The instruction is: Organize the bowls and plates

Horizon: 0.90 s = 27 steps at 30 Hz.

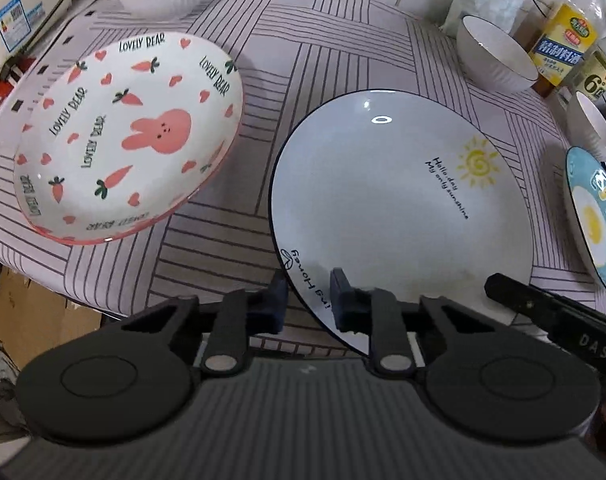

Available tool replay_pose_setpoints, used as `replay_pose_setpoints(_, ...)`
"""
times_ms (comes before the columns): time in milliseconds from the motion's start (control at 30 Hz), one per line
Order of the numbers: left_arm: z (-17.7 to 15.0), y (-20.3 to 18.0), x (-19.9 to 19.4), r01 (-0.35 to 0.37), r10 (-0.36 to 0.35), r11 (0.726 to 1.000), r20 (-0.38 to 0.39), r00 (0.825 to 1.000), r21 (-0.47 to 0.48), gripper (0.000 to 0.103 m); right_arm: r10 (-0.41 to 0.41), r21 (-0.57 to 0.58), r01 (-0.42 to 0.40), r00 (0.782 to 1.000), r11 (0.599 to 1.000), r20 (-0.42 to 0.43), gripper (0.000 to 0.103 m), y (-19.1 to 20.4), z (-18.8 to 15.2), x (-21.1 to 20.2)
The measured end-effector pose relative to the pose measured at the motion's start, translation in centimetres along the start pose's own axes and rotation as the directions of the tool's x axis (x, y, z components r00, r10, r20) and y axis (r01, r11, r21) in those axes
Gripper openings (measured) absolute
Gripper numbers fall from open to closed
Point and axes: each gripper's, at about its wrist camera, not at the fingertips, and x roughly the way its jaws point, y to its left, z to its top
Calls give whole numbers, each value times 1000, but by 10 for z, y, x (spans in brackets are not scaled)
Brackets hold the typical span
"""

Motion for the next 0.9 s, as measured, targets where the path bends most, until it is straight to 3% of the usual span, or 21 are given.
replay_pose_setpoints(133,-1,1,3,3,-3,1000,7,1000,-25,21,38,57,-39,999,998,20,21,-10,-2,3)
replay_pose_setpoints(500,14,-7,-21,-1,1,998,-1,1000,58,22,54,-40,-53,998,998,13,23,9,16,-13)
replay_pose_setpoints(900,100,-7,-26,-2,0,984,13,1000,180,22,78,-11,-78,995,997,66,25,20,74,13)
